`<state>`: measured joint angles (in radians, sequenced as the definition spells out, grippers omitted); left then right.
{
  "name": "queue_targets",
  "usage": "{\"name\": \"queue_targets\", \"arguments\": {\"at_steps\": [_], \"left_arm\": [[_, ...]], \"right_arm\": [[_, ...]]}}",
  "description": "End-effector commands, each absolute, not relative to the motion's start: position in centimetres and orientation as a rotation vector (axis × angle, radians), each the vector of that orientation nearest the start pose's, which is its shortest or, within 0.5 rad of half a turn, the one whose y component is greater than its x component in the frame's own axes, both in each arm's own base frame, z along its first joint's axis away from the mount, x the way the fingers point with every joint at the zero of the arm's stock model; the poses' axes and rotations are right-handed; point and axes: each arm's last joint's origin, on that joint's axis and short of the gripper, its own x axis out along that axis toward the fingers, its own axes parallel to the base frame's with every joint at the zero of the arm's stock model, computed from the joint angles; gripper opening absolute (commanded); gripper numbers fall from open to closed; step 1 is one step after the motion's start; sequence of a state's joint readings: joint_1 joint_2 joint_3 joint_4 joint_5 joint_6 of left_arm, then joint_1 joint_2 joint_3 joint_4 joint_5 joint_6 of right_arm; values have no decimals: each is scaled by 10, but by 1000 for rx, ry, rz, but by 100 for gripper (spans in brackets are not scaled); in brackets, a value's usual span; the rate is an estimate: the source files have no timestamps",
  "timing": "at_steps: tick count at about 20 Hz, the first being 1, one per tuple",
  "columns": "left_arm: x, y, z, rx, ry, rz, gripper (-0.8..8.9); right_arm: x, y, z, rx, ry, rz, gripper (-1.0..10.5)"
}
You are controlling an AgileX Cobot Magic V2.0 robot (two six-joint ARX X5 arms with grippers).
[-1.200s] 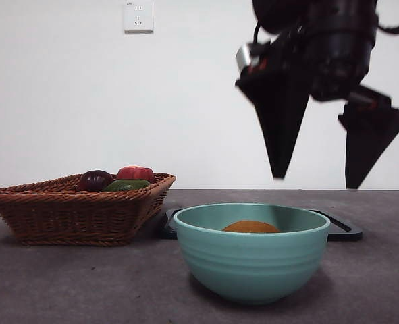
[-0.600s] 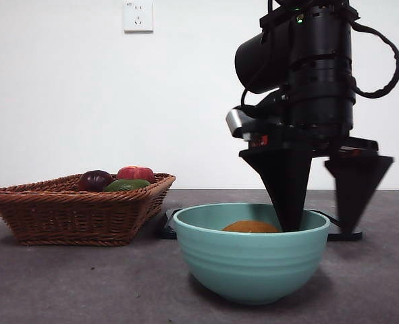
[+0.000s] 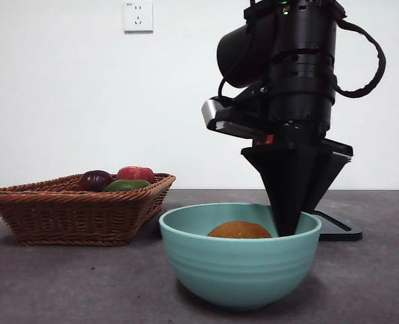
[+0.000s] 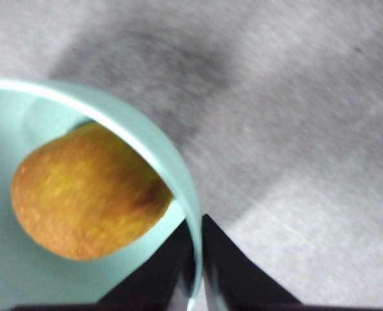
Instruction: Pick up the wifruite, put it on the bowl, pick up the plate, put it on desk
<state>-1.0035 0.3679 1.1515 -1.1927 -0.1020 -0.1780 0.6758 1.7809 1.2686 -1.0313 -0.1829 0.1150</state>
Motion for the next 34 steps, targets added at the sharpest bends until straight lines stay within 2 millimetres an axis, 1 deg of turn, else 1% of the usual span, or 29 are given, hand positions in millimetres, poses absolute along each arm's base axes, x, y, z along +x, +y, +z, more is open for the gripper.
{"name": "queue_targets", "arguments": {"at_steps": [1, 6, 10, 14, 17, 19, 22, 25, 29, 30, 31, 34], "left_arm": [[-2, 8, 379, 42, 420, -861, 598], [-2, 8, 379, 42, 420, -861, 598], [-2, 8, 379, 42, 419, -861, 598], [-2, 8, 379, 45, 418, -862, 598], [-2, 8, 379, 52, 415, -863, 598], [-2, 8, 379, 52, 415, -863, 598], [-2, 8, 379, 52, 415, -864, 598], [-2, 8, 379, 53, 415, -864, 598], [-2, 8, 379, 55, 413, -864, 598], [-2, 8, 379, 55, 413, -864, 598], [-2, 8, 379, 55, 413, -864, 598], [-2, 8, 379, 55, 413, -864, 598]], "right_arm": [[248, 212, 196, -316, 1555, 609, 11], [261, 198, 203, -277, 1561, 567, 11], [279, 184, 220, -247, 1530, 551, 11], [313, 173, 240, -221, 1516, 525, 11], [347, 170, 245, -213, 1516, 506, 11], [368, 171, 244, -200, 1509, 492, 11], [392, 172, 240, -199, 1497, 501, 11], [413, 169, 227, -190, 1511, 488, 11], [426, 155, 211, -158, 1521, 460, 11], [428, 152, 206, -128, 1540, 476, 11], [430, 150, 202, -120, 1548, 476, 11], [433, 153, 201, -104, 1521, 492, 12]]}}
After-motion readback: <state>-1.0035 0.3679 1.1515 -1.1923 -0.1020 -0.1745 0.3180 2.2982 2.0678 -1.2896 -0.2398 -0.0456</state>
